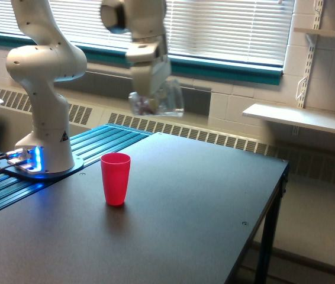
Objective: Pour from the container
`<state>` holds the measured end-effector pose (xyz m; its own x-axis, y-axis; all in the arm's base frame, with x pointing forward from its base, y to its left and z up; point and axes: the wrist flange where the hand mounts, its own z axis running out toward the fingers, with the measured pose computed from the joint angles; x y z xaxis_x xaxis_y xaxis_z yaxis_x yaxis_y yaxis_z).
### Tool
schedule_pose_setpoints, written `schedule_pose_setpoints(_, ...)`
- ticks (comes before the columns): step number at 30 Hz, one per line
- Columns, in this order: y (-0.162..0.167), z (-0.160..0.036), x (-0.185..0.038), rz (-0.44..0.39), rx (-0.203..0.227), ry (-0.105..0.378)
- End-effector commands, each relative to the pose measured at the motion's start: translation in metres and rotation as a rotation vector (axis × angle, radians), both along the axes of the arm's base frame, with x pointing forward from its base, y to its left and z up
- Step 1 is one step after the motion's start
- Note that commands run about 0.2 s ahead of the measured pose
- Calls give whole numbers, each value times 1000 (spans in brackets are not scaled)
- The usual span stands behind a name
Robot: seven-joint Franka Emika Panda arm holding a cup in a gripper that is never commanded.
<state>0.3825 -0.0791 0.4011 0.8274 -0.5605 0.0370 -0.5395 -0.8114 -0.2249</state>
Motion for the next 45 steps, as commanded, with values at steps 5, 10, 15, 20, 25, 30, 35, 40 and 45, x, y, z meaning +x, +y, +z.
schedule_pose_setpoints(5, -71, -11, -47, -21, 6, 25)
schedule_pose_setpoints(10, -97, -16, -64, -23, -19, 40)
schedule_pose_setpoints(15, -120, -16, -71, -32, -19, 34)
schedule_pose_setpoints(20, -139, -20, -74, -23, -31, 32)
schedule_pose_setpoints(25, -156, -33, -73, -27, 0, 53)
schedule_pose_setpoints(30, -182, -51, -70, -37, -5, 72)
schedule_pose_setpoints(35, -220, -64, -66, -71, -54, 55)
schedule_pose_setpoints(40, -252, -81, -61, -147, -53, 30)
schedule_pose_setpoints(45, -273, -76, -64, -145, -29, 45)
